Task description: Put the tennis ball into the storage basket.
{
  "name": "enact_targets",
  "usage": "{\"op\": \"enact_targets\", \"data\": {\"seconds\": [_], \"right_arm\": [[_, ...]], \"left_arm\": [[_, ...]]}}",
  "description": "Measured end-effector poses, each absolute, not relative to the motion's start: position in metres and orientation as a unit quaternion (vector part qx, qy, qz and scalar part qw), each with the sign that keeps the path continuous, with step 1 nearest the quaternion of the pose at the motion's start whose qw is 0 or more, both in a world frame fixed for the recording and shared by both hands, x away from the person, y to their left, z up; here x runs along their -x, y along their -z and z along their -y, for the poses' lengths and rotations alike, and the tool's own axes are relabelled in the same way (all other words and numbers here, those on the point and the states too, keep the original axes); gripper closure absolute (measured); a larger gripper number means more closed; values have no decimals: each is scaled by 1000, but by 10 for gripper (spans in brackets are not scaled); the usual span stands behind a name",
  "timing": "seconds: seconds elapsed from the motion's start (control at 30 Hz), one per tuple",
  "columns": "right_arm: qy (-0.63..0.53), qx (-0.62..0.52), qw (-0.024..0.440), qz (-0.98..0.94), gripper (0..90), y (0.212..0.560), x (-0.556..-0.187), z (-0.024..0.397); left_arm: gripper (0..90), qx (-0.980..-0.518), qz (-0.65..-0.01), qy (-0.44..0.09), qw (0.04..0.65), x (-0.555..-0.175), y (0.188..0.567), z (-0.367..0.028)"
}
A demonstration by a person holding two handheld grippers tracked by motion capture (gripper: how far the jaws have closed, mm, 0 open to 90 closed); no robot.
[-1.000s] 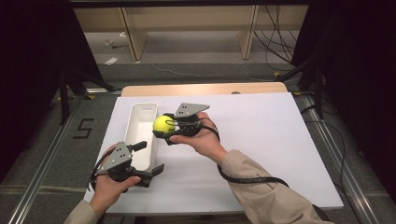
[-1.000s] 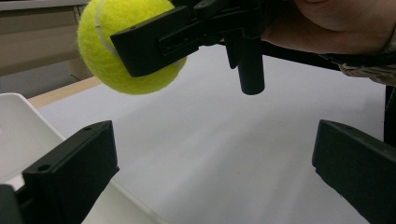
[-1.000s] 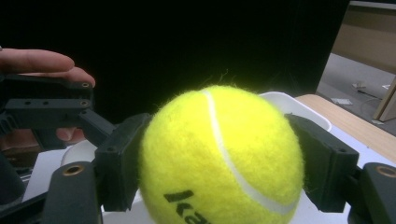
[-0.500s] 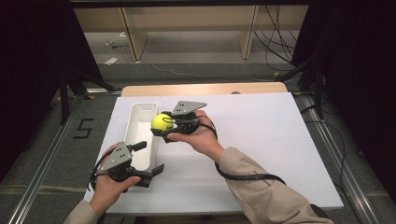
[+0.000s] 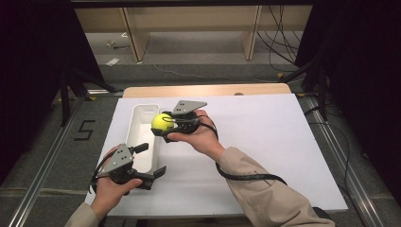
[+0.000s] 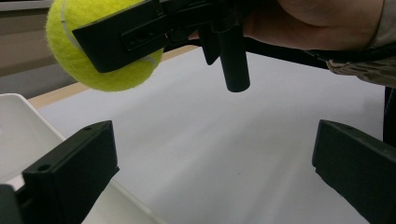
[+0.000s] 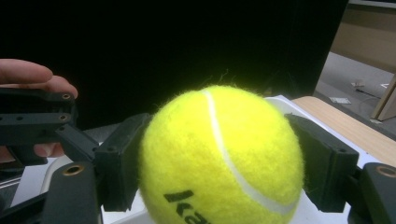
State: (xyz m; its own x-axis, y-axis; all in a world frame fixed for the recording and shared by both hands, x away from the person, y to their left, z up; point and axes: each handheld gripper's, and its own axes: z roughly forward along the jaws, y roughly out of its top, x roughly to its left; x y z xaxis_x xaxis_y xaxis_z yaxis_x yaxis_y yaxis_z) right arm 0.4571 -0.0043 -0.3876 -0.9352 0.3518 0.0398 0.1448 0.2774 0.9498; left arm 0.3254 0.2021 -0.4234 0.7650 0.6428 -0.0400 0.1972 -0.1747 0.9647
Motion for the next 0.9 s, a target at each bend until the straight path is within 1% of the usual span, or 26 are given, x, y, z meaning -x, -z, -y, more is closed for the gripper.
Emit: {"op": "enact_targets", "data": {"seconds": [0.9], "right_arm": [[-575, -157, 88, -798, 266, 387, -465, -6]], "left_arm": [[0, -743, -282, -190, 577, -325, 423, -202]]}}
